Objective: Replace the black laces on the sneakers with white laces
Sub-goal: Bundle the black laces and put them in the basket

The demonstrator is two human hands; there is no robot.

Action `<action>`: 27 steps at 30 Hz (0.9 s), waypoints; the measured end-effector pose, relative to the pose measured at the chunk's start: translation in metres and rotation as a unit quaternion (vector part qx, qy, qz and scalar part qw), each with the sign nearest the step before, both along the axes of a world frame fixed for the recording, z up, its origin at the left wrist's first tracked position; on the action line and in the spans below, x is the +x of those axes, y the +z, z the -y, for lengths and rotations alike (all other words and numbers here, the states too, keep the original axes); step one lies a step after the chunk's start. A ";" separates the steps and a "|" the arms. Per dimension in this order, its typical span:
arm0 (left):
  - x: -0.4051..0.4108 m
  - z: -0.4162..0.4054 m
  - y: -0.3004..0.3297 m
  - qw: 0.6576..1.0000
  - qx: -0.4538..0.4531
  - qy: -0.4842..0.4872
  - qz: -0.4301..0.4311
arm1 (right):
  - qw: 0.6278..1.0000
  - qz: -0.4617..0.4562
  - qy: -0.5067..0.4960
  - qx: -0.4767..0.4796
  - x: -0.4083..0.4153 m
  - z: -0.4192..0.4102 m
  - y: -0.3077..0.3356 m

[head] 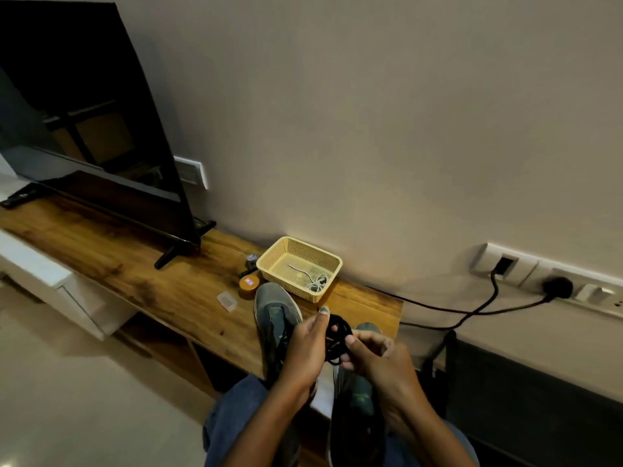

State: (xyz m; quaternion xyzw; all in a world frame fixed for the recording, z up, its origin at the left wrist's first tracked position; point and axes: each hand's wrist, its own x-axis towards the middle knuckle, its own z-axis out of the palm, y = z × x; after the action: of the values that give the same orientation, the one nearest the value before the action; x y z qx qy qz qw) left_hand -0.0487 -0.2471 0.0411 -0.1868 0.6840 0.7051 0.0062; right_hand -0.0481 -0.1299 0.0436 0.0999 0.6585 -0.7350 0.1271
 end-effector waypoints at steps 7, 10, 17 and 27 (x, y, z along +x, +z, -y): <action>-0.084 0.045 -0.027 0.990 0.117 0.080 0.007 | 0.998 0.028 0.017 -0.049 -0.105 0.042 -0.025; -0.119 0.067 -0.046 0.980 0.173 0.098 0.010 | 0.996 0.049 0.028 -0.073 -0.153 0.064 -0.041; -0.189 0.113 -0.082 0.961 0.239 0.138 -0.015 | 0.989 0.101 0.062 -0.084 -0.259 0.135 -0.087; -0.203 0.133 -0.128 0.970 0.155 0.185 0.020 | 0.977 0.141 0.115 0.110 -0.312 0.194 -0.153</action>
State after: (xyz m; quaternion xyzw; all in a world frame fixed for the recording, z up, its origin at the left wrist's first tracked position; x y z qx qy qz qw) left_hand -0.2520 -0.3800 -0.0865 -0.3206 0.5193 0.7879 -0.0820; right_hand -0.3599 -0.3237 -0.1090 0.1396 0.7183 -0.6168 0.2901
